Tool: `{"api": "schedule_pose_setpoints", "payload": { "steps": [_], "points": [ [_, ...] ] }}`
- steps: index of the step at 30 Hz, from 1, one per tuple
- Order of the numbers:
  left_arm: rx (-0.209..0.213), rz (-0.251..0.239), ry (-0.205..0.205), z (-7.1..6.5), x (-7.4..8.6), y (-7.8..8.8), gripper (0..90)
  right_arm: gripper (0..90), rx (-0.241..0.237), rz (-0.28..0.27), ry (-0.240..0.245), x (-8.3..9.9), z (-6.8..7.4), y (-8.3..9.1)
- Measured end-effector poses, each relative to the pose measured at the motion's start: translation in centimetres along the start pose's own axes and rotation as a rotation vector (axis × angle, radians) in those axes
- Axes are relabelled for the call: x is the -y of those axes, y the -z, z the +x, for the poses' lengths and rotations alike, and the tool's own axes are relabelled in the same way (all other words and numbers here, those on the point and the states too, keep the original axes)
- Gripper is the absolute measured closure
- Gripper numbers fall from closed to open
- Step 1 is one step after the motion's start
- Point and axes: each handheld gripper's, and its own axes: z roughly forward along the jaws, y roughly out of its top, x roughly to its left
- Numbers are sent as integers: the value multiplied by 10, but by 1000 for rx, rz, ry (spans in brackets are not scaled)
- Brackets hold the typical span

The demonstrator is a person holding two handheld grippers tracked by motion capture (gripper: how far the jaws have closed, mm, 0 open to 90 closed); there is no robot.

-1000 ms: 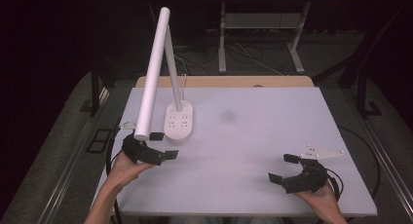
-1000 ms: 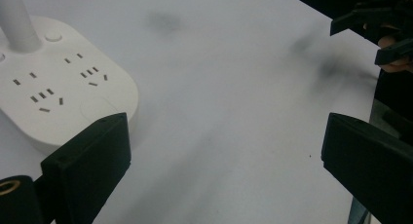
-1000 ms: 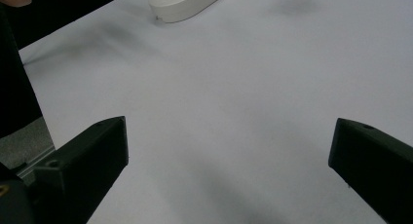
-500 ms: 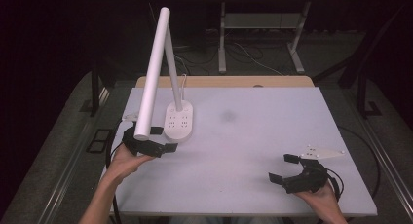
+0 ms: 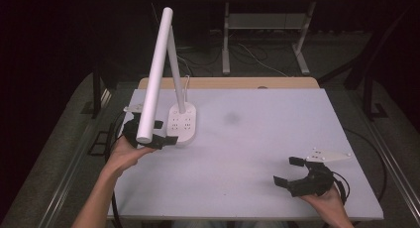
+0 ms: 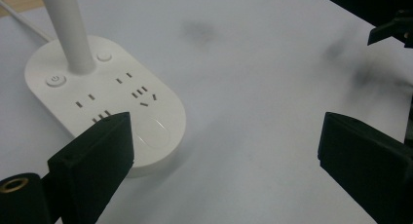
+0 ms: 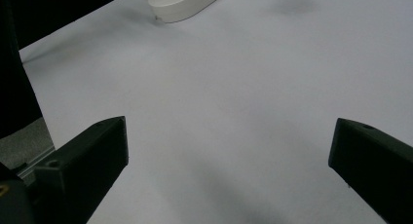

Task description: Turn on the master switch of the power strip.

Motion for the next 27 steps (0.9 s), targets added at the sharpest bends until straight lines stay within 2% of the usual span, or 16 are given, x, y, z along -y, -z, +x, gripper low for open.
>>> {"api": "schedule_pose_setpoints", "payload": {
  "steps": [15,18,25,26,27],
  "points": [
    [-25,13,20,20,-13,-3,63,3,2,1,-7,0,-1,1],
    [-37,8,35,26,-17,-3,73,3,4,-2,-7,0,-1,1],
    [-52,20,36,35,-22,-2,107,3,6,-6,-3,1,-2,1],
    [-56,18,53,36,-23,-2,116,3,7,-4,-6,1,-2,2],
    [-61,20,47,38,-24,-2,125,3,8,-5,-6,1,-2,2]
  ]
}}
